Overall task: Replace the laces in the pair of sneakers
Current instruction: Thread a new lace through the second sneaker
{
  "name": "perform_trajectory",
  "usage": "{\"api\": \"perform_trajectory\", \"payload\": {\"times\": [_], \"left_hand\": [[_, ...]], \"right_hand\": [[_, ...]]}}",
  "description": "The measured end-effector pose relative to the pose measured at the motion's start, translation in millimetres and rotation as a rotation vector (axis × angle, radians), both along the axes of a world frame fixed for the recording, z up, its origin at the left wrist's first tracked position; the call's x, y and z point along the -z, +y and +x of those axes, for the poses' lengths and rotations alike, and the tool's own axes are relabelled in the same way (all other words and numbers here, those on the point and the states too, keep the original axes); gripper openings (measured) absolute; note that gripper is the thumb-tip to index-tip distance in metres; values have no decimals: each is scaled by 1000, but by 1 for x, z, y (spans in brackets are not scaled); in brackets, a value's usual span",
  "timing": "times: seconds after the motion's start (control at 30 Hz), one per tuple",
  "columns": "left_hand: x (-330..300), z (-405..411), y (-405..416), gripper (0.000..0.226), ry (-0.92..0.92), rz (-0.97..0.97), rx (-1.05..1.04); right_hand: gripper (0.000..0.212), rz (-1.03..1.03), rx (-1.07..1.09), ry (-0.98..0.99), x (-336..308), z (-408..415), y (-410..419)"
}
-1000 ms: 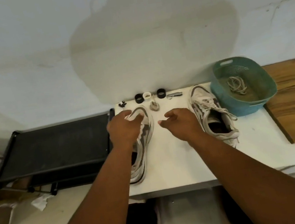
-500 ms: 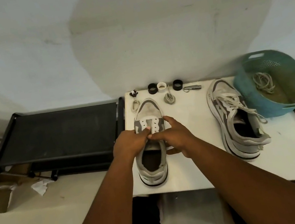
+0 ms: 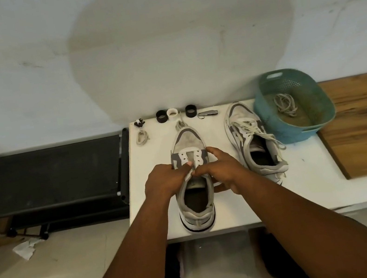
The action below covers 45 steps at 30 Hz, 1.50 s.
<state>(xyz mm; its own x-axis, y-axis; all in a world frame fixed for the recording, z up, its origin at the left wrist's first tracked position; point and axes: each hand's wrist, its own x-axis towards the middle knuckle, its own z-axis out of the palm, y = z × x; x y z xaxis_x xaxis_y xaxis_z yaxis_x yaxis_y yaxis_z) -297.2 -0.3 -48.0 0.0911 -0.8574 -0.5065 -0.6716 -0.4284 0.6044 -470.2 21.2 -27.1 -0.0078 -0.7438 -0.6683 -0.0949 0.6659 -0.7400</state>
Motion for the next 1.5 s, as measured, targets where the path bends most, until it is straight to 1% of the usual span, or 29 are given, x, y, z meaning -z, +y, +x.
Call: {"api": "perform_trajectory", "payload": {"times": [0.07,0.2,0.27,0.33,0.4,0.43,0.47,0.5,0.53,0.57,0.63,0.7,0.77,0.87,0.93,0.97,1.03,1.07,1.13,1.17,1.27,1.33,1.43,1.5], "left_hand": [[0,-4,-5,74,1,-9,21],[2,-5,-13,51,3,-26,73],[0,-5,-13,50,-9,-15,108],[-6,-5,-12,54,-97,-31,142],[-23,-12,-11,58,-243,-166,131],[-35,-21,-13,59,-264,-260,126],[-47,-32,-17,58,-238,-347,133],[-61,-48,-25,56,-174,-423,159],[-73,-65,-34,51,-91,-463,190],[-86,-85,-45,45,-5,-484,234],[-107,-125,-66,35,80,-503,341],[-117,-167,-85,33,79,-502,442],[-115,-207,-101,32,109,-458,489],[-97,-256,-119,25,148,-406,534],[-82,-282,-130,24,147,-371,571],[-77,-291,-133,26,149,-361,585],[-65,-307,-141,30,170,-352,588],[-59,-313,-144,31,182,-343,582],[-50,-318,-150,31,219,-321,555],[-45,-319,-153,31,255,-309,519],[-43,-320,-157,29,434,-238,364],[-46,-315,-155,27,544,-203,275],[-56,-297,-147,19,649,-210,207],[-63,-277,-141,14,653,-228,199]], "right_hand": [[97,-7,15,5,-1,-5,-3],[98,-27,23,38,2,-8,-12],[102,-29,12,62,2,-8,-14],[101,-62,-25,110,-3,-9,-13],[98,-154,-77,216,-16,-13,-11],[94,-202,-95,273,-26,-15,-11],[89,-242,-102,323,-35,-17,-14],[83,-282,-95,372,-46,-25,-19],[72,-323,-86,417,-56,-34,-26],[56,-373,-73,469,-66,-49,-33],[32,-454,-44,559,-84,-83,-50],[25,-436,-15,609,-99,-124,-64],[20,-378,-15,636,-102,-165,-77],[17,-305,-36,734,-85,-216,-97],[23,-281,-30,819,-63,-242,-114],[27,-270,-47,892,-52,-252,-121],[29,-229,-162,1038,-32,-266,-137],[26,-173,-249,1073,-23,-269,-145],[17,-25,-405,1072,-15,-269,-156],[19,34,-480,1057,-10,-267,-161],[40,36,-623,1112,5,-265,-170],[42,13,-685,1181,9,-262,-170],[32,39,-647,1203,3,-260,-166],[25,-3,-607,1201,-10,-260,-160]]}}
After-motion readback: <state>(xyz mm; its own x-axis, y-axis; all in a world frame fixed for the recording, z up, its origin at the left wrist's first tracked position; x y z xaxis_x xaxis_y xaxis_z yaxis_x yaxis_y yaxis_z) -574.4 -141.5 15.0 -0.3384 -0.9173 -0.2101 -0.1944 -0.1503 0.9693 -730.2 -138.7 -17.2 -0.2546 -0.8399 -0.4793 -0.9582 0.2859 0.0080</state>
